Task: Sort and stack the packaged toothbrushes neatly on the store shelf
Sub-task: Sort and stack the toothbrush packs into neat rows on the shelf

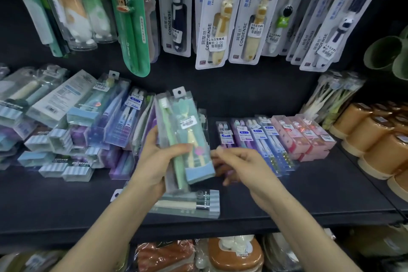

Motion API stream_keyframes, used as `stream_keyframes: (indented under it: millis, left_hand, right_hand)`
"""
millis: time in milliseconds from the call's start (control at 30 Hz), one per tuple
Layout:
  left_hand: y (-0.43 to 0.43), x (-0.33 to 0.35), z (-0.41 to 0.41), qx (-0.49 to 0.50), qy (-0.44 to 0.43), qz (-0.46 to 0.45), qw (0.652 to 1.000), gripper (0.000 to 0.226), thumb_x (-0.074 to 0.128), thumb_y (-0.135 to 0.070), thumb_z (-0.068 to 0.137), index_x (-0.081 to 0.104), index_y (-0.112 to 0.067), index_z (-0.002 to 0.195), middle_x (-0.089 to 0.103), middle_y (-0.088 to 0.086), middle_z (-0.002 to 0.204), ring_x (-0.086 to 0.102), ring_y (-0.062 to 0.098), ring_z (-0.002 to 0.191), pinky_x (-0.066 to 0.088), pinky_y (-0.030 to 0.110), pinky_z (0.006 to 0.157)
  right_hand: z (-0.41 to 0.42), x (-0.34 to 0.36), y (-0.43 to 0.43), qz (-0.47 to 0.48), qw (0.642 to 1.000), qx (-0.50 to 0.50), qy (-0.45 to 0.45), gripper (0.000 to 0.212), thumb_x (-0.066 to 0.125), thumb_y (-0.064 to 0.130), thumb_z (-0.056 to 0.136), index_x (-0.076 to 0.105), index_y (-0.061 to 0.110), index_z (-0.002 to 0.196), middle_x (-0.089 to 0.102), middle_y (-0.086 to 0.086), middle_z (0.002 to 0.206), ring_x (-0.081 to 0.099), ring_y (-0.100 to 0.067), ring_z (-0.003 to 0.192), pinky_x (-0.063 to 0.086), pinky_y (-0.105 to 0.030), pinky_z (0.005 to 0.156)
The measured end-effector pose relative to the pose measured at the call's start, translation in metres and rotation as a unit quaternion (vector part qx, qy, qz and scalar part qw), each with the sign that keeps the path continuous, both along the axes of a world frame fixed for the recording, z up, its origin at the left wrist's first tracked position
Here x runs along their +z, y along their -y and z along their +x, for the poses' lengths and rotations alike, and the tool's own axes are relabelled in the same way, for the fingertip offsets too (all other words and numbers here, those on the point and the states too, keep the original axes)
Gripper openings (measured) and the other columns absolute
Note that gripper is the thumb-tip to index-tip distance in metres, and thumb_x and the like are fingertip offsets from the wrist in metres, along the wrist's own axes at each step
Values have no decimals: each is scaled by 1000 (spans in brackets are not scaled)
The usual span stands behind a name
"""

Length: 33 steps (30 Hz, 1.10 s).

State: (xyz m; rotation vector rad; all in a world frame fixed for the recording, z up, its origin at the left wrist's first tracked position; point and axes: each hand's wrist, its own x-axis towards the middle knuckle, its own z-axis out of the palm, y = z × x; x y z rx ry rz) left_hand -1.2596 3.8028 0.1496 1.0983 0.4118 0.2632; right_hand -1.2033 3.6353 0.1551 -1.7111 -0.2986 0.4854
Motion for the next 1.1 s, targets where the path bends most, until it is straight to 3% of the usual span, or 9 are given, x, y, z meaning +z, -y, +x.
stream_keyframes:
  millis: [133, 200, 400, 467, 600, 700, 867, 1000, 1100]
  left_hand:
    - [-18, 4, -7, 46, 23, 18, 999, 77, 74, 2, 58, 49, -20, 127, 73, 1, 99, 72, 18, 78, 56, 26, 52]
    - [-23, 9, -11, 48, 30, 31, 998, 82, 74, -3, 53, 48, -19, 128, 73, 1, 99, 72, 16, 78, 55, 25, 52]
    - [-34, 10, -14, 49, 25, 59, 997, 74, 76, -8, 51, 52, -25, 120, 74, -6, 89, 73, 16, 78, 56, 25, 53]
    - [-35, 9, -14, 49, 25, 53, 997, 73, 76, -9, 52, 53, -26, 119, 74, -6, 91, 73, 17, 79, 56, 26, 53]
    - [-34, 8, -13, 47, 30, 52, 997, 77, 76, -8, 54, 51, -26, 125, 74, -4, 95, 72, 17, 81, 56, 26, 54]
    - [-33, 7, -13, 49, 29, 51, 997, 82, 76, -8, 54, 48, -21, 130, 74, -6, 92, 72, 16, 80, 56, 25, 54]
    - [-29, 6, -10, 53, 33, 56, 996, 83, 75, -7, 54, 46, -19, 131, 74, -6, 90, 72, 16, 79, 56, 25, 54]
    - [-29, 4, -6, 52, 35, 54, 997, 74, 73, 3, 65, 47, -19, 130, 73, 0, 100, 72, 17, 82, 56, 25, 55]
    - [-29, 1, -2, 50, 32, 54, 997, 70, 73, 4, 70, 47, -21, 130, 70, 2, 108, 72, 16, 83, 56, 24, 55]
  right_hand:
    - [39, -19, -24, -282, 933, -78, 210, 42, 53, 41, 95, 66, 13, 67, 59, -3, 61, 53, -19, 62, 38, -28, 57]
    - [49, -32, -43, -356, 910, -60, 204, 47, 52, 46, 94, 60, 8, 69, 57, -6, 64, 53, -26, 67, 39, -29, 59]
    - [57, -47, -58, -320, 939, -64, 105, 51, 55, 45, 93, 68, -4, 91, 72, -15, 85, 63, -27, 64, 57, -36, 72]
    - [56, -47, -59, -317, 940, -68, 108, 47, 56, 42, 92, 66, -4, 85, 69, -14, 82, 66, -31, 73, 55, -35, 71]
    - [52, -47, -59, -274, 956, -73, 70, 50, 61, 30, 92, 38, 11, 52, 37, -1, 48, 38, -18, 46, 34, -28, 54]
    - [56, -47, -61, -166, 982, -87, -20, 39, 62, 17, 91, 42, 11, 59, 44, -9, 61, 47, -22, 64, 48, -36, 68]
    - [55, -39, -63, -68, 984, -111, -123, 29, 64, 7, 86, 43, 15, 68, 41, -5, 66, 41, -15, 57, 36, -25, 49]
    - [47, -35, -58, -61, 985, -157, -41, 31, 69, 13, 77, 39, 17, 71, 38, -1, 65, 37, -17, 57, 35, -33, 57]
    - [39, -35, -44, -205, 956, -161, 134, 35, 73, 25, 71, 49, 19, 95, 55, 1, 84, 53, -18, 78, 40, -30, 63]
